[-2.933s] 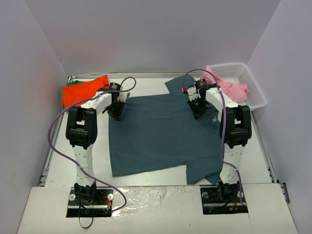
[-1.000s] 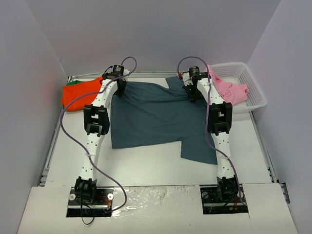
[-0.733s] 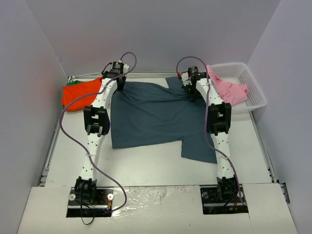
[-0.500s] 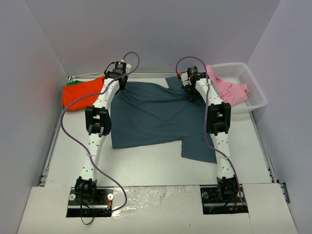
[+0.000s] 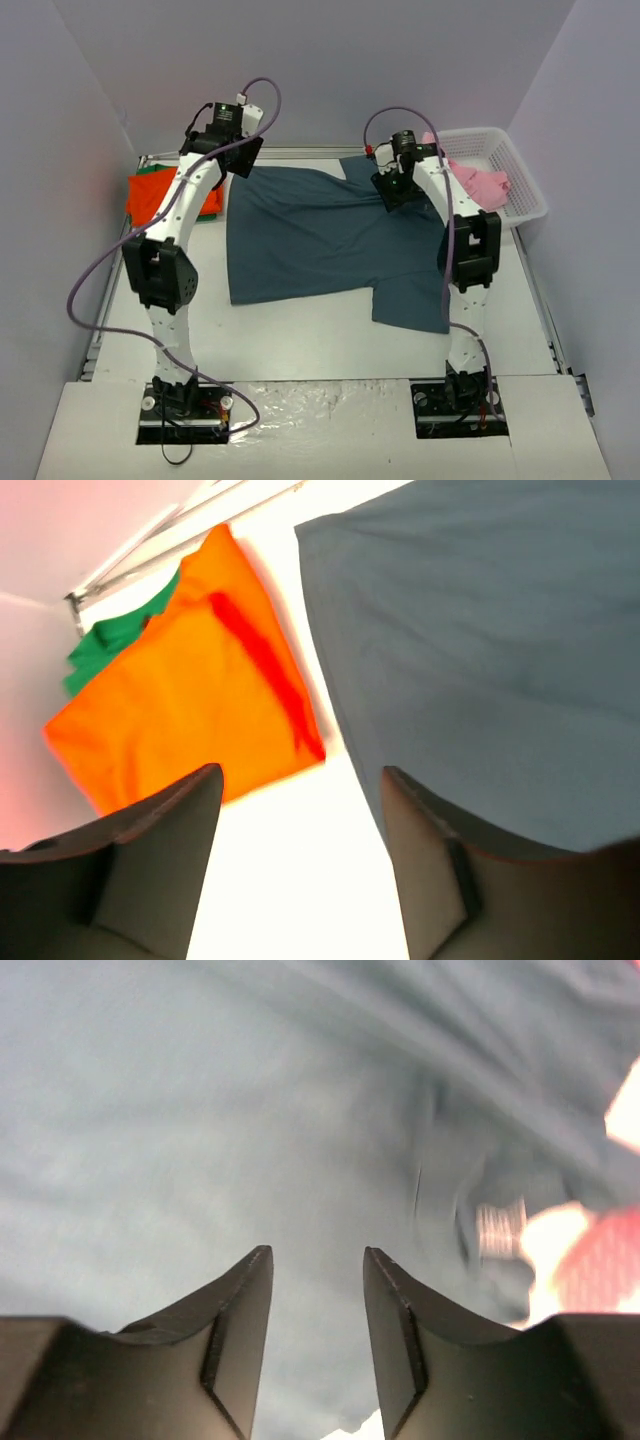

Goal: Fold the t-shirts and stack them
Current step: Flatten out the tshirt, then grap the side of the flattened tshirt closest away from the robot with both arms

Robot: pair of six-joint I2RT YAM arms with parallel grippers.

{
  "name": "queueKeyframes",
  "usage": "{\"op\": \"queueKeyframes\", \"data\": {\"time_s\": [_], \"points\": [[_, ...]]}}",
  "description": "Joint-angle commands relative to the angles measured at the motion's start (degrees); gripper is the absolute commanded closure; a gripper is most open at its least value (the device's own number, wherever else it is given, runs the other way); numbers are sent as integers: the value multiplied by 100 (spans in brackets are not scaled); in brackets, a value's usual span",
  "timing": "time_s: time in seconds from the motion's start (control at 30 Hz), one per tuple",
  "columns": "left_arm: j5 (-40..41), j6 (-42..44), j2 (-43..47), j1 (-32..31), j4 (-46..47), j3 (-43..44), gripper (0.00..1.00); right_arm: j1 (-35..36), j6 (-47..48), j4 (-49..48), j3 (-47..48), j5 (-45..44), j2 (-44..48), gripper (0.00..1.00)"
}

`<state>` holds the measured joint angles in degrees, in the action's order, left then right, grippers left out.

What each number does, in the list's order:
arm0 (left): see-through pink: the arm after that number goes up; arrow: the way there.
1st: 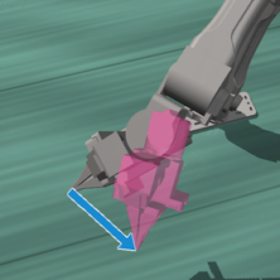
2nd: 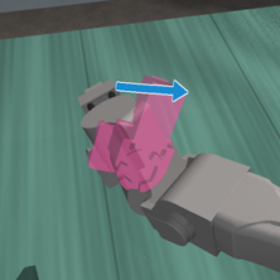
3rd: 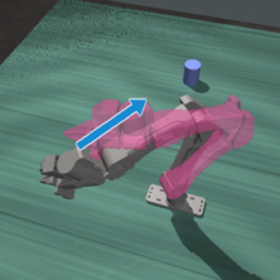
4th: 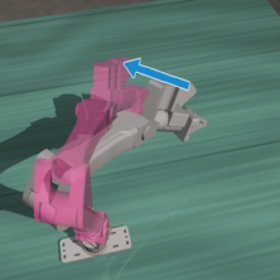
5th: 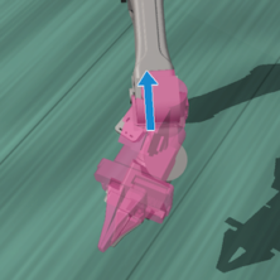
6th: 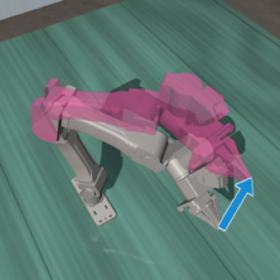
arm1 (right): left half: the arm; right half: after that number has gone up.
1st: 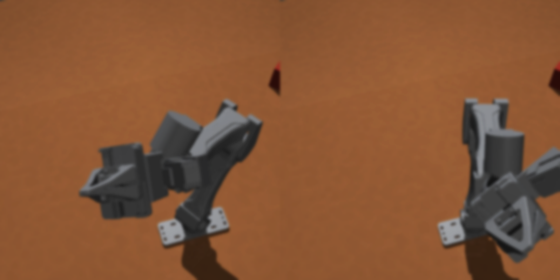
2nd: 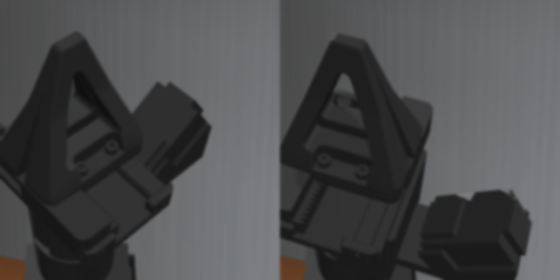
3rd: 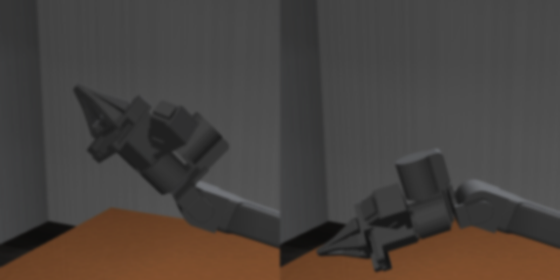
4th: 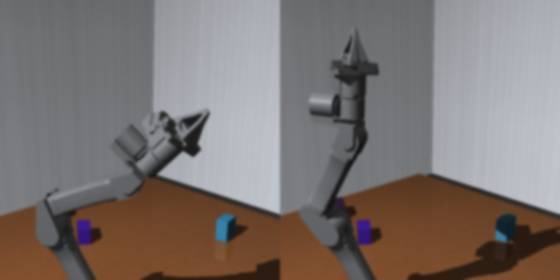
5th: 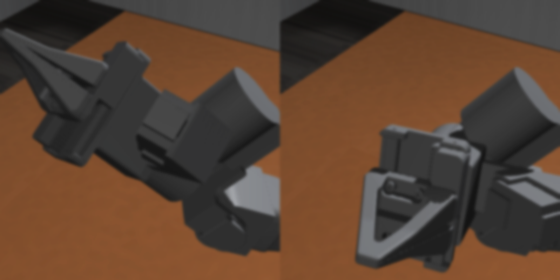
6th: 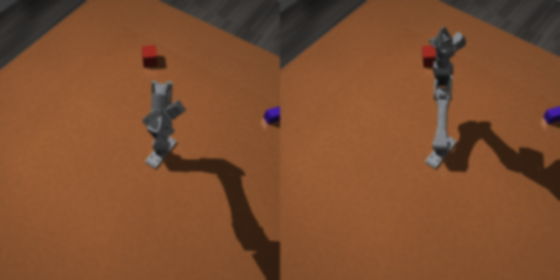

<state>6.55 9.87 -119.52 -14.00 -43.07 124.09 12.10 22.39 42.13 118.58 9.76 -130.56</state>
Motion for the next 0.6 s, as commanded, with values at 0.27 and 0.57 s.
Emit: {"op": "queueKeyframes", "data": {"time_s": [0.27, 0.57], "points": [[-253, 1561, 3416, -594, 207, -5254, 36, -128, 371, 147, -3120, 579, 2807, 57], [541, 1826, 4797, -1122, 1380, -7952, 36, -752, 362, -64, -4686, 1010, 4012, 56]]}}
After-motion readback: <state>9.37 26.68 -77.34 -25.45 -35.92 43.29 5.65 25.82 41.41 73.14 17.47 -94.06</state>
